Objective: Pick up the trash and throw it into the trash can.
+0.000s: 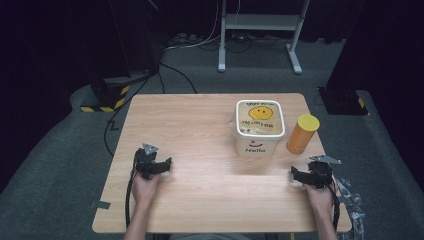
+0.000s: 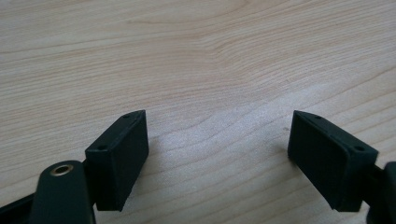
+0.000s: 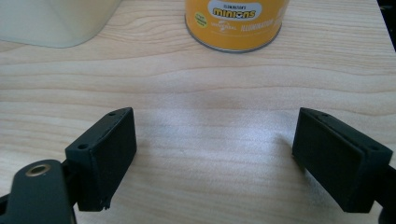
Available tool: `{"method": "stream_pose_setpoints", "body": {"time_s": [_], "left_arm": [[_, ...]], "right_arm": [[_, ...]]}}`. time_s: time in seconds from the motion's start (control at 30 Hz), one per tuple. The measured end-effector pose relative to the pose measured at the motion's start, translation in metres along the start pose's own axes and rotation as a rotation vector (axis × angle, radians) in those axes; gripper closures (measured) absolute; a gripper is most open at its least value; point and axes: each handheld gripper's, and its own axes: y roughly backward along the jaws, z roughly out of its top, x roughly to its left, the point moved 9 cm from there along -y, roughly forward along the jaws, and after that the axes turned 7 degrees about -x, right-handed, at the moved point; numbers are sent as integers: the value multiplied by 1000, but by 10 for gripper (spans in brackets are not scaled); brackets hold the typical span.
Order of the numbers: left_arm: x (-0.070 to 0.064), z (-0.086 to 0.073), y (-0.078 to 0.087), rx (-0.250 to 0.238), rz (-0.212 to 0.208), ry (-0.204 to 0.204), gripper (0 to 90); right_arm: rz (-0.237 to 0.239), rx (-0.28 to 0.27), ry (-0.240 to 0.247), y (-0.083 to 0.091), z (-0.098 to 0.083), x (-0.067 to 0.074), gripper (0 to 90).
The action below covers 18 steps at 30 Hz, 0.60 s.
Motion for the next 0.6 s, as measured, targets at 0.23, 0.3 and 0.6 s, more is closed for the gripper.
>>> {"method": "stream_pose_setpoints", "body": {"time_s": [0.23,0.3,0.6], "left_arm": [[0,0,0,-1,0,0,207],[0,0,0,0,1,-2,207],[0,0,0,0,0,1,207]], "right_arm": [[39,-40,-2,12,5,6,132],[54,-65,-20,15,9,7,129],[52,-92,-29,25,26,5,114]]}}
